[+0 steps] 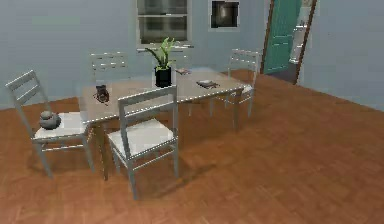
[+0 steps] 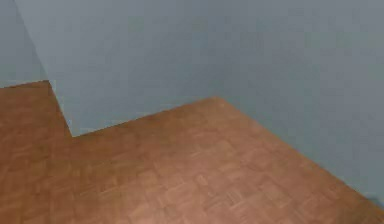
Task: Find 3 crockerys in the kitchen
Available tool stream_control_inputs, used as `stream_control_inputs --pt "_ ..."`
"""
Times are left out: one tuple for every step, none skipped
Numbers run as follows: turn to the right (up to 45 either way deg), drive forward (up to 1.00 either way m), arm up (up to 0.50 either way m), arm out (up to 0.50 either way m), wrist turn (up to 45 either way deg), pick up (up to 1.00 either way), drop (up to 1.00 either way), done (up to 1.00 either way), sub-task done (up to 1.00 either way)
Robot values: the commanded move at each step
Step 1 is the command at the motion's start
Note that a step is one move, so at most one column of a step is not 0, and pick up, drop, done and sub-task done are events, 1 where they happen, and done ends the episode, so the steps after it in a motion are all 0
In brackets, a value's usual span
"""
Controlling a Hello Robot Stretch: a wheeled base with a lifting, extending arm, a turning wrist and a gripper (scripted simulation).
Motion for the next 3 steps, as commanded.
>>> stream_control_inputs --pt "45.0 0.0 0.0 0.0 0.0 0.0 0.0 0.0 0.0" --pt "45.0 0.0 0.0 0.0 0.0 0.0 0.0 0.0 0.0" --pt "45.0 0.0 0.0 0.0 0.0 0.0 0.0 0.0 0.0"
